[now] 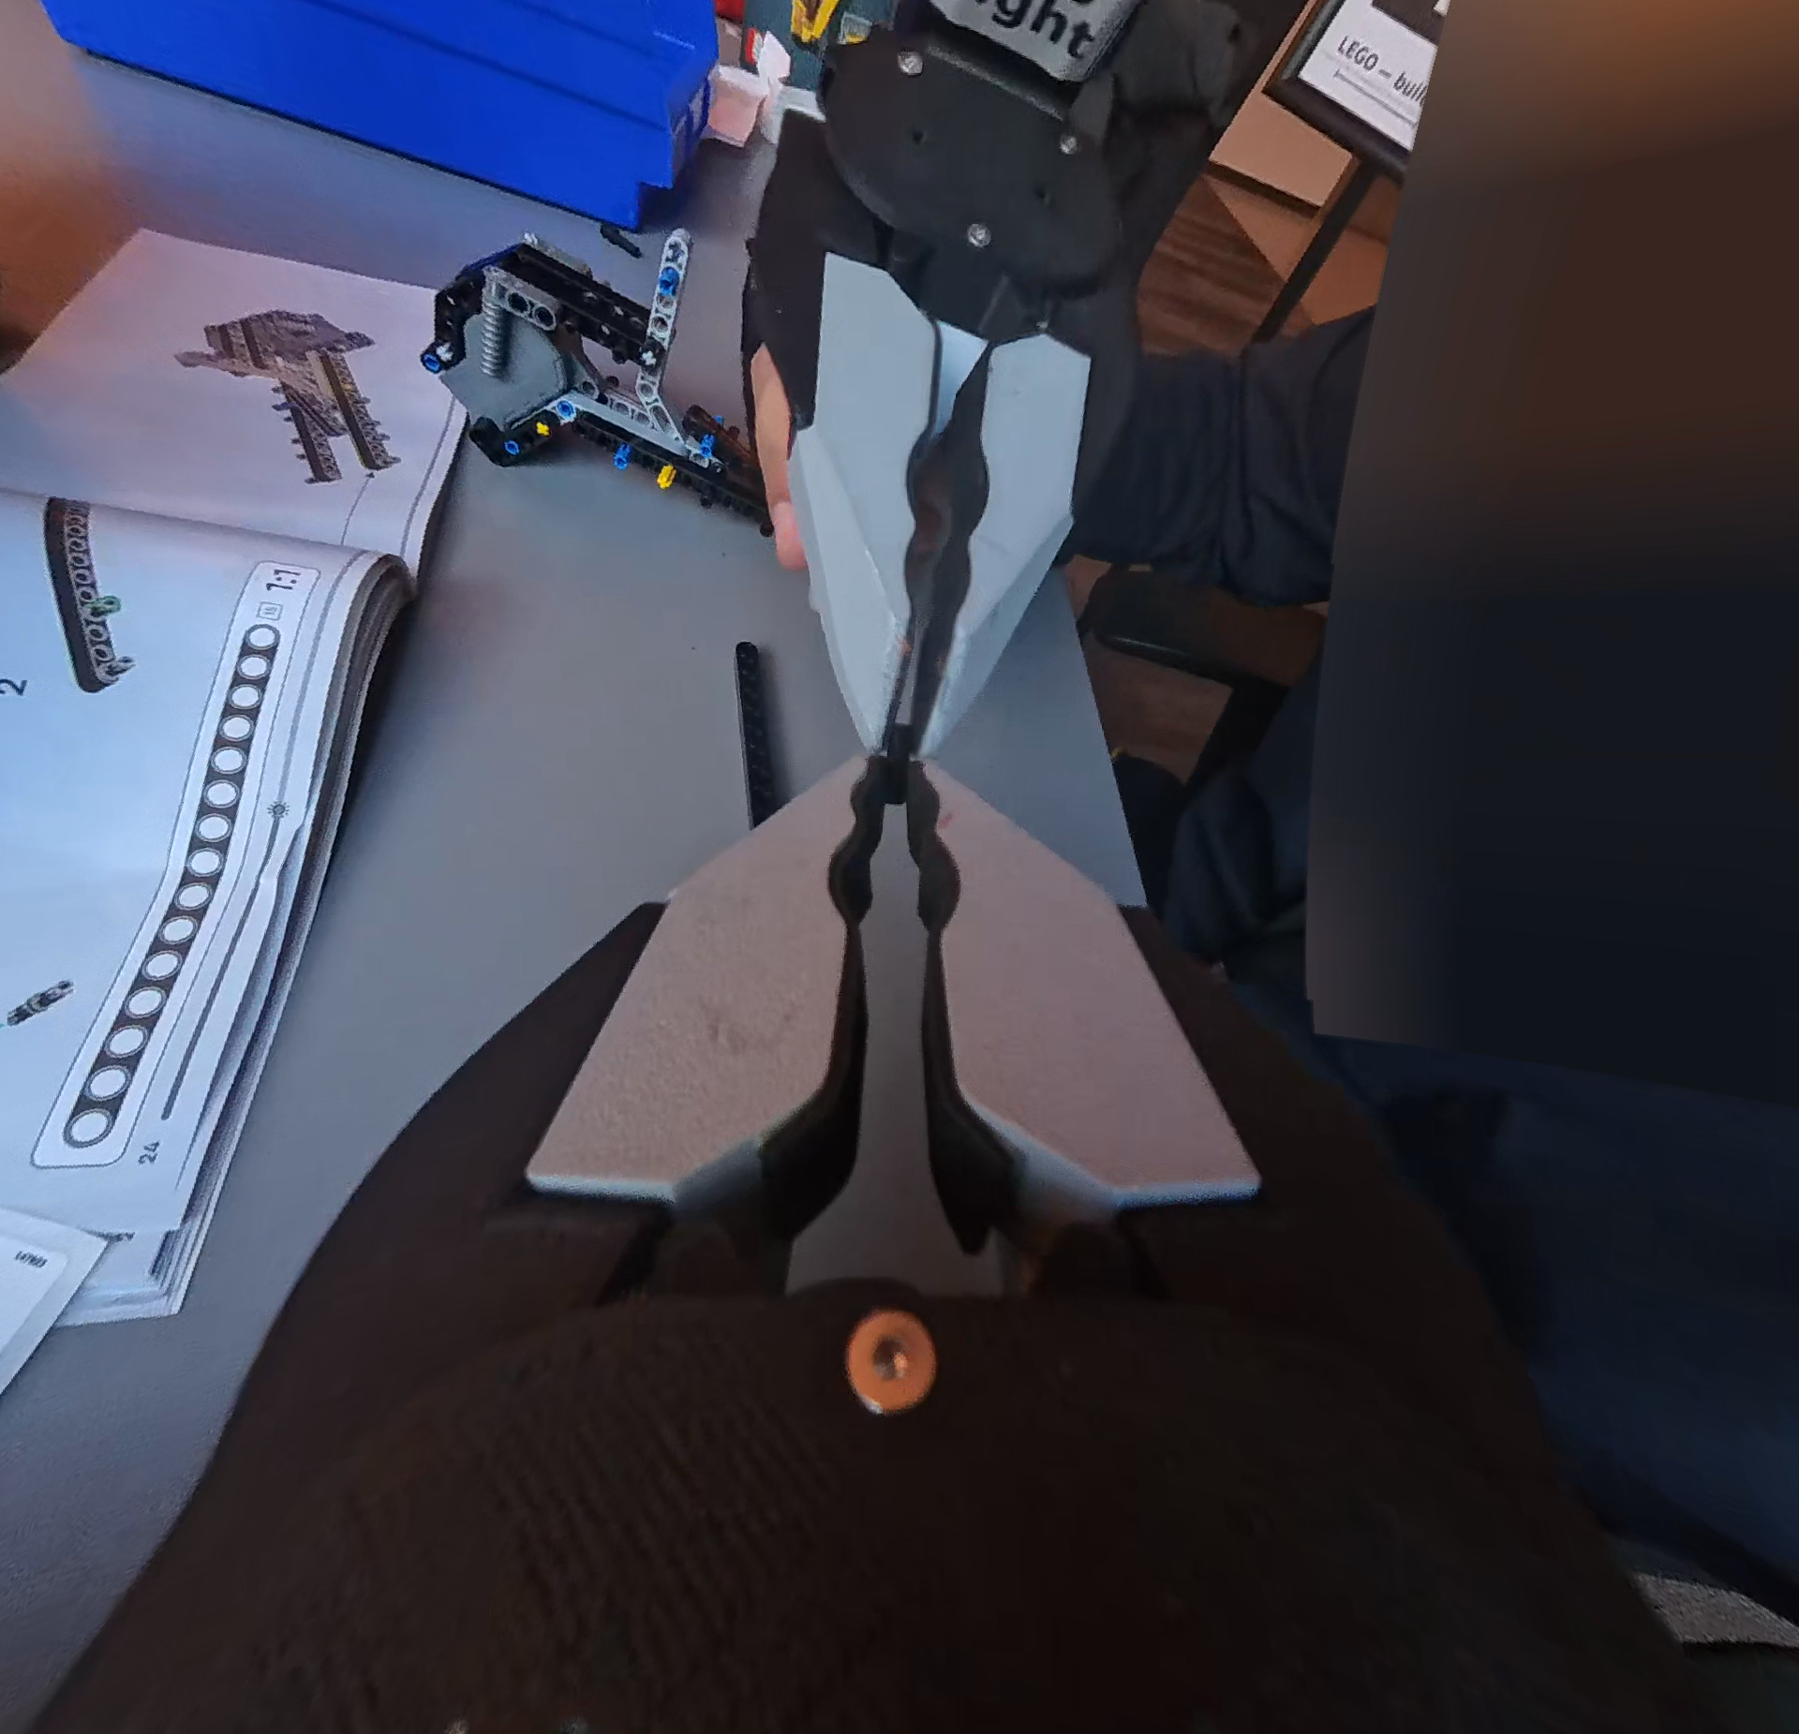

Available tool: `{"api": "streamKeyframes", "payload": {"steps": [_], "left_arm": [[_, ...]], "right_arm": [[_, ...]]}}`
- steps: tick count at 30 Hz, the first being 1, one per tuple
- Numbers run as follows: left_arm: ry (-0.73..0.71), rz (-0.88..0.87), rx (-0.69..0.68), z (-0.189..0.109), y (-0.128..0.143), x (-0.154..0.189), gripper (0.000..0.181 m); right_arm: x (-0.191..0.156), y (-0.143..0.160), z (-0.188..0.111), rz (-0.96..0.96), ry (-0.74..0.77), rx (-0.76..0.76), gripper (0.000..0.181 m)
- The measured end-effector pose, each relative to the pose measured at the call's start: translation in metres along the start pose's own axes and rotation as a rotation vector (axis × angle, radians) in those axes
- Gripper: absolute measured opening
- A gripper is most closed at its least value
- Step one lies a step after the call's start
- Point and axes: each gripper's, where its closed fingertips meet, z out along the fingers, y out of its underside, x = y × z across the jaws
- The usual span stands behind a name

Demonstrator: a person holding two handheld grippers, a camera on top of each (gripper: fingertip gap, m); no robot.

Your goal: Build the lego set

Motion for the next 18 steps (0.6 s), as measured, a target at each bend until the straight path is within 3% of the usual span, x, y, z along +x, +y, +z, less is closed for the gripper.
{"api": "streamKeyframes", "payload": {"steps": [9, 14, 18], "left_arm": [[0.018, -0.078, 0.047, 0.001, -0.004, -0.004, 0.002], [-0.091, -0.114, -0.188, 0.003, 0.038, -0.028, 0.019], [-0.168, -0.039, -0.340, 0.013, 0.063, -0.034, 0.020]], "right_arm": [[0.006, 0.000, -0.003, -0.022, 0.047, 0.001, 0.001], [0.016, 0.032, 0.004, 0.061, 0.059, -0.170, 0.002], [0.010, 0.041, 0.008, 0.047, 0.032, -0.233, 0.001]]}}
